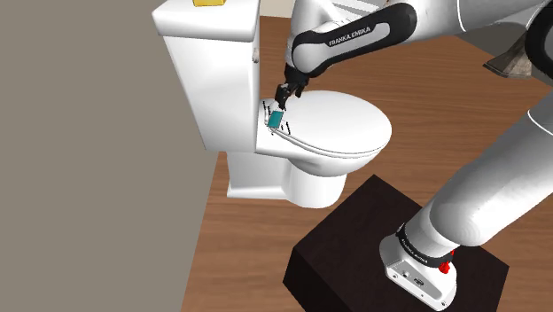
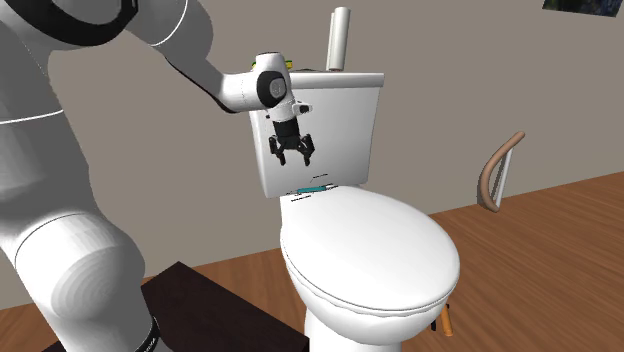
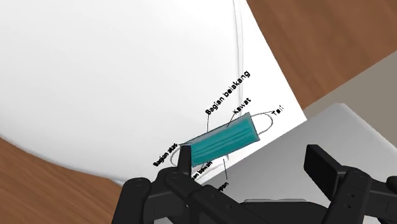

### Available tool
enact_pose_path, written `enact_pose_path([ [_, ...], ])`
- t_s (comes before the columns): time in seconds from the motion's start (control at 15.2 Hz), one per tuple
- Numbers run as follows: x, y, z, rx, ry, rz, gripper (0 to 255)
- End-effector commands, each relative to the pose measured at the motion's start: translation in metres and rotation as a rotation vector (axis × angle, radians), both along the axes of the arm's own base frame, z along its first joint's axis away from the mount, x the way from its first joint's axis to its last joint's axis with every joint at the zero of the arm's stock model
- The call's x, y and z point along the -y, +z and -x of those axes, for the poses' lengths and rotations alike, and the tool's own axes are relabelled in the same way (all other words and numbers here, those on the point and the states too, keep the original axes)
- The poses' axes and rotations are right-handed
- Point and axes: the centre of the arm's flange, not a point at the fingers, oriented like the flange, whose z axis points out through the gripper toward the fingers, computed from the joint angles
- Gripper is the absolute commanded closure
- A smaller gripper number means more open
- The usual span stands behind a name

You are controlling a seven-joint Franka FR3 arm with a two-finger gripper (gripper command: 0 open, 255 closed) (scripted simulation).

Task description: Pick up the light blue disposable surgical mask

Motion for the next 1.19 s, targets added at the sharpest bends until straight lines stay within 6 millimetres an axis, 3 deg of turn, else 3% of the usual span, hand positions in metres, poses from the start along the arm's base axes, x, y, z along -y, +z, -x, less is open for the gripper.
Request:
enact_pose_path([
  [0.0, 0.002, -0.014, -0.022, 0.0, 0.003, 0.012, 0],
  [0.46, 0.001, -0.069, -0.088, -0.003, 0.013, 0.048, 0],
  [1.06, 0.001, -0.109, -0.088, -0.003, 0.013, 0.048, 0],
  [1.12, 0.002, -0.109, -0.089, -0.003, 0.013, 0.048, 255],
])
